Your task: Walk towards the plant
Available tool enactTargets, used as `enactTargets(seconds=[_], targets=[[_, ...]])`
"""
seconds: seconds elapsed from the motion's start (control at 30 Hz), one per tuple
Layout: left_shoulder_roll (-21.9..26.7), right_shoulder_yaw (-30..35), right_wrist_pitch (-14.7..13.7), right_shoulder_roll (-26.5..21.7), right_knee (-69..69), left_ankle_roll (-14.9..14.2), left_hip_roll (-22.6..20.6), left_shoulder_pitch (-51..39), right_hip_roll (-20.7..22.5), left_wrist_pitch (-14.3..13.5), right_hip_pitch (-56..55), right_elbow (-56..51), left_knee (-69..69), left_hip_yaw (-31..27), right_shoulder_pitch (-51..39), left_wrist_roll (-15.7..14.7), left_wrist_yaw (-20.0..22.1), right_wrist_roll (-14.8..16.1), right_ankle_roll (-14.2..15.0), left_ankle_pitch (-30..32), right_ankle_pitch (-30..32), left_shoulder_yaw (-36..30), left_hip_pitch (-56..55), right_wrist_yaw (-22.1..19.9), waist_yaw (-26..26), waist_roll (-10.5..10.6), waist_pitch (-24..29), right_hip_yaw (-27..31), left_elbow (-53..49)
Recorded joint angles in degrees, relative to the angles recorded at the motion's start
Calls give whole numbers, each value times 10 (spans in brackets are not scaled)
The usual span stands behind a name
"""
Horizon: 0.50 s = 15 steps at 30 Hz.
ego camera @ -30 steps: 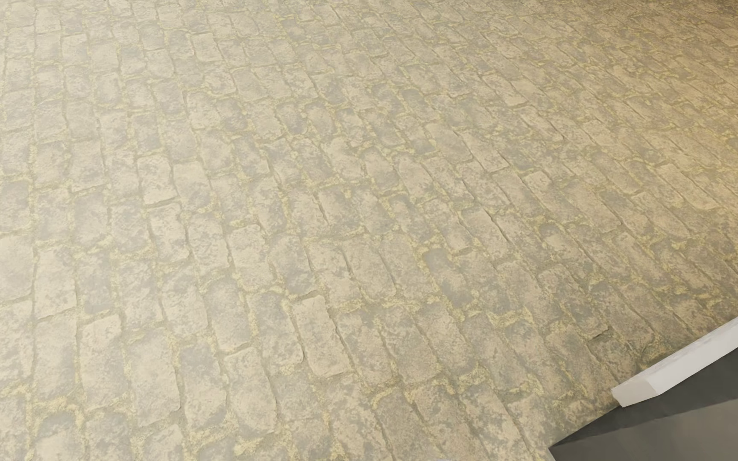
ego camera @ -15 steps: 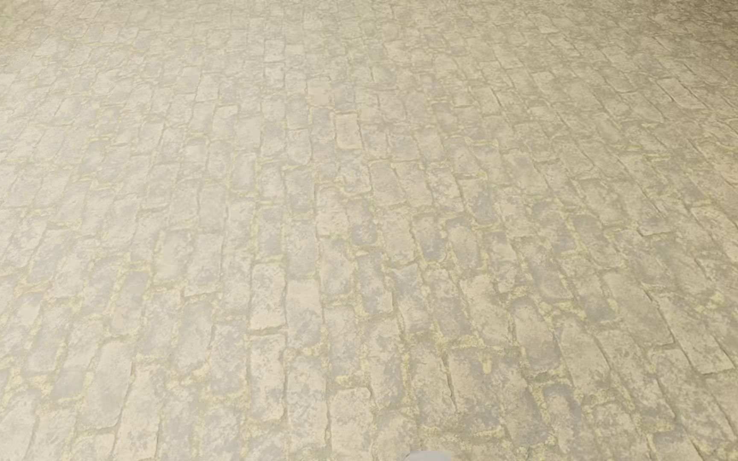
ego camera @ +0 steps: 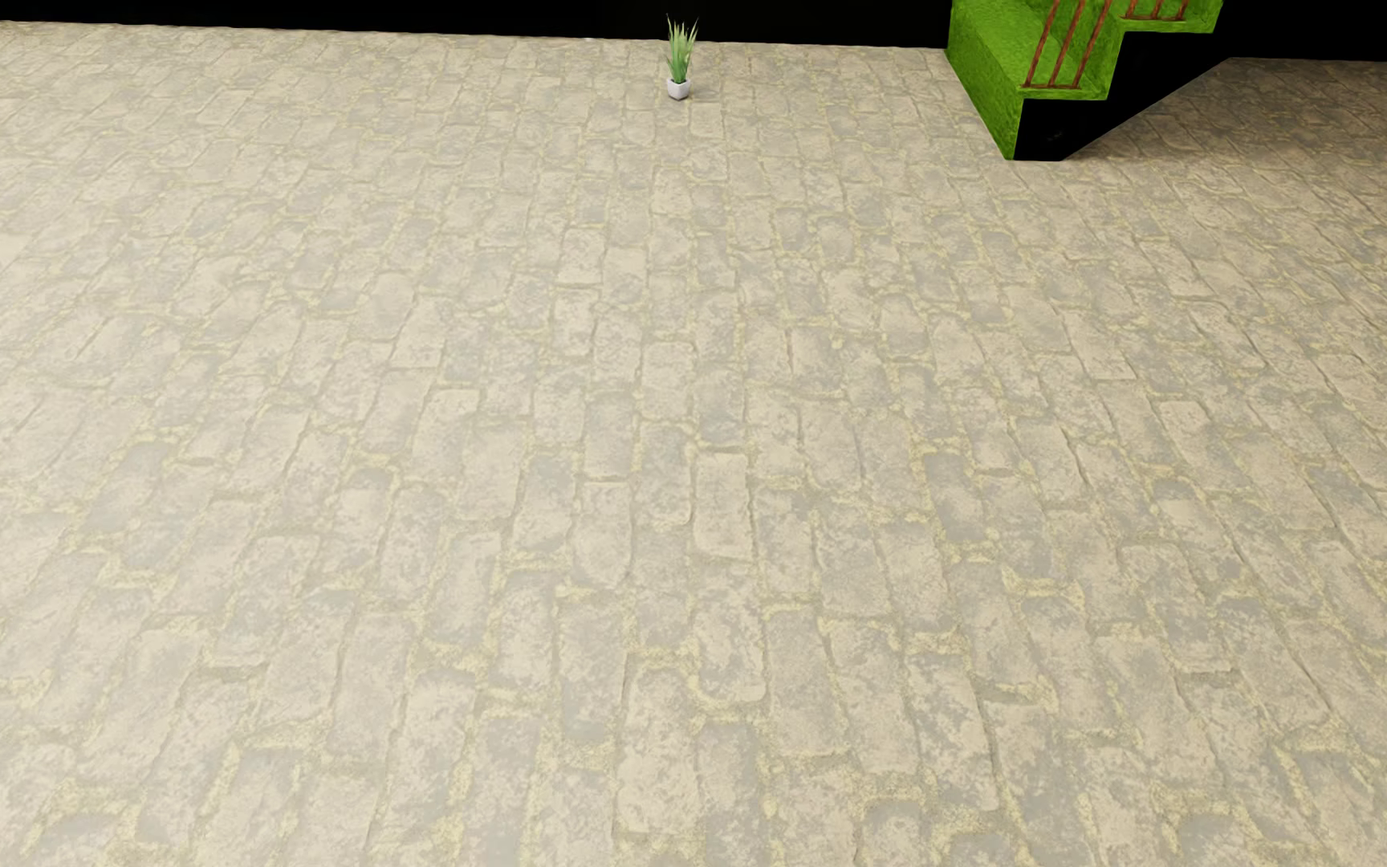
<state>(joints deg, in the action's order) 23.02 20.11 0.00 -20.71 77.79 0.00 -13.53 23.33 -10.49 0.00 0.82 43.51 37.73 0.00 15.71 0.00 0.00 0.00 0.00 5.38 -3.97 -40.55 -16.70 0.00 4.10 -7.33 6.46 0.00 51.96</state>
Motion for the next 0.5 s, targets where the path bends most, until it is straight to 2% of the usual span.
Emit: enactTargets(seconds=[0.03,0.1,0.13,0.2,0.23,0.27,0.3,0.33,0.37,0.4,0.43,0.47,0.5], targets=[[-2,31,0,4,11,0,2,-24,21,0,-60,38,-34,0,22,0,0,0,0,-40,-61,35,71,0,-43,14,3,0,-29],[4,72,0,3,-89,0,18,-72,37,0,-168,103,-105,0,77,0,0,0,0,-137,-87,104,204,0,-112,33,1,0,-108],[3,76,0,0,-183,0,35,-96,37,0,-205,118,-129,0,105,0,0,0,0,-179,-76,151,256,0,-151,42,0,0,-147],[23,72,0,-8,-413,0,63,-148,26,0,-247,141,-143,0,151,0,0,0,0,-251,-66,196,325,0,-208,53,-16,0,-230],[33,40,0,-8,-477,0,68,-165,20,0,-263,146,-145,0,172,0,0,0,0,-263,-61,218,344,0,-232,54,-30,0,-264],[45,39,0,-14,-696,0,86,-176,14,0,-286,153,-138,0,185,0,0,0,0,-262,36,240,364,0,-251,55,-40,0,-294],[48,27,0,-16,-485,0,107,-178,11,0,-301,164,-122,0,194,0,0,0,0,-242,-85,262,389,0,-275,55,-39,0,-304],[47,28,0,-22,-427,0,126,-171,20,0,-303,177,-83,0,198,0,0,0,0,-197,-56,271,409,0,-291,61,-38,0,-303],[34,23,0,-22,-348,0,144,-161,38,0,-341,190,-2,0,198,0,0,0,0,-109,-18,272,383,0,-286,80,-53,0,-290],[21,34,0,-26,-281,0,171,-143,76,0,-319,214,94,0,182,0,0,0,0,1,-44,263,369,0,-272,101,-40,0,-259],[16,44,0,-19,-265,0,161,-128,89,0,-276,214,230,0,162,0,0,0,0,69,-85,223,320,0,-253,90,-31,0,-230],[7,39,0,-15,-278,0,159,-129,109,0,-222,181,339,0,149,0,0,0,0,48,-103,175,263,0,-228,91,-23,0,-179],[-3,42,0,-8,-309,0,143,-133,117,0,-167,145,403,0,129,0,0,0,0,10,-104,114,200,0,-187,80,-18,0,-110]])
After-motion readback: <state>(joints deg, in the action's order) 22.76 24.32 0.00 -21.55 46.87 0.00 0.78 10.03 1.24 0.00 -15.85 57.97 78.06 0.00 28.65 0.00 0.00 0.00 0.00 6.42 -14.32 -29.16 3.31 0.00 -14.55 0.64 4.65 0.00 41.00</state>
